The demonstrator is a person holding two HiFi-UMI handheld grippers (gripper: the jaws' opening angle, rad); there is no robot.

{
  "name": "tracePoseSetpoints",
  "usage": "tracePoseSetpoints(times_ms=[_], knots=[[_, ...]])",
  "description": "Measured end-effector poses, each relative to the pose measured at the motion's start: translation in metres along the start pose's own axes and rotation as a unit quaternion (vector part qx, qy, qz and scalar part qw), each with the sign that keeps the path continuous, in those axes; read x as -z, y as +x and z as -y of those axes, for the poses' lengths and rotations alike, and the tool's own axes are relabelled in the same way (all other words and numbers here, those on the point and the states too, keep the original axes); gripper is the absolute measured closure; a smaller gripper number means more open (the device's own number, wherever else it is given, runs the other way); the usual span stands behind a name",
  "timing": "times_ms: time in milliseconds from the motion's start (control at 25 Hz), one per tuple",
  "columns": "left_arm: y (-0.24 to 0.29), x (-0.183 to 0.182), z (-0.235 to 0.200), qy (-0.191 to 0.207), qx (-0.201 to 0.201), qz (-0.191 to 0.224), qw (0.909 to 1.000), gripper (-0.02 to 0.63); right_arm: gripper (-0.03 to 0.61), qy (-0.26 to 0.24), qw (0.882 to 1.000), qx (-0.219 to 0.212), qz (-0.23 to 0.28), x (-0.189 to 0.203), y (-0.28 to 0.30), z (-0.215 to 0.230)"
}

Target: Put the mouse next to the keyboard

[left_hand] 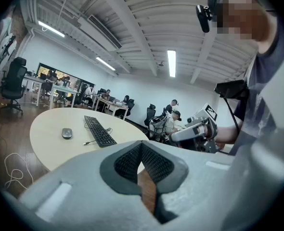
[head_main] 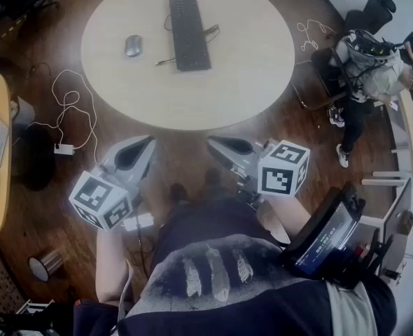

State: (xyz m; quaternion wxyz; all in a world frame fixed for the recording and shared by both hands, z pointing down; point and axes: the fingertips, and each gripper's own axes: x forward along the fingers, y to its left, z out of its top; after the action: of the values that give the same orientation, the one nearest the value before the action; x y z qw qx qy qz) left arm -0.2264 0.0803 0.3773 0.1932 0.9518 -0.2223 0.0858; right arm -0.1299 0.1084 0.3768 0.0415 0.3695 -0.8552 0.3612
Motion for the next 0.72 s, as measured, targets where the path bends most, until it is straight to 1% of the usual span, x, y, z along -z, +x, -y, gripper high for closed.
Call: tracePoseSetpoints(times_ms=[120, 240, 320, 440, 600, 720], knots=[[-0.003, 0.005, -0.002, -0.001, -0.017, -0.016, 0.9997, 0.615, 0.577, 0.000, 1.000, -0.012, 0.005, -0.004, 0.002, -0.004], [-0.004, 0.004, -0.002, 0.003, -0.035, -0.019, 0.9992, 0.615, 0.577, -0.005, 1.000, -0.025, 0.006, -0.010, 0.003, -0.006], [0.002, 0.002, -0.002, 0.001, -0.044, -0.026, 0.9987, 0.615, 0.577, 0.001, 0.999, -0.036, 0.008, -0.012, 0.001, 0.000], [0.027, -0.006, -0.006, 0.008, -0.057, -0.044, 0.9973, 0.615, 0.577, 0.010, 0.999, -0.052, 0.012, -0.028, -0.005, 0.023], [0.061, -0.017, -0.008, 0.021, -0.086, -0.064, 0.9941, 0.615, 0.577, 0.016, 0.997, -0.075, 0.013, -0.050, -0.019, 0.052], [0.092, -0.011, 0.006, 0.028, -0.079, -0.087, 0.9926, 0.615, 0.577, 0.040, 0.997, -0.062, 0.019, -0.049, -0.047, 0.083]])
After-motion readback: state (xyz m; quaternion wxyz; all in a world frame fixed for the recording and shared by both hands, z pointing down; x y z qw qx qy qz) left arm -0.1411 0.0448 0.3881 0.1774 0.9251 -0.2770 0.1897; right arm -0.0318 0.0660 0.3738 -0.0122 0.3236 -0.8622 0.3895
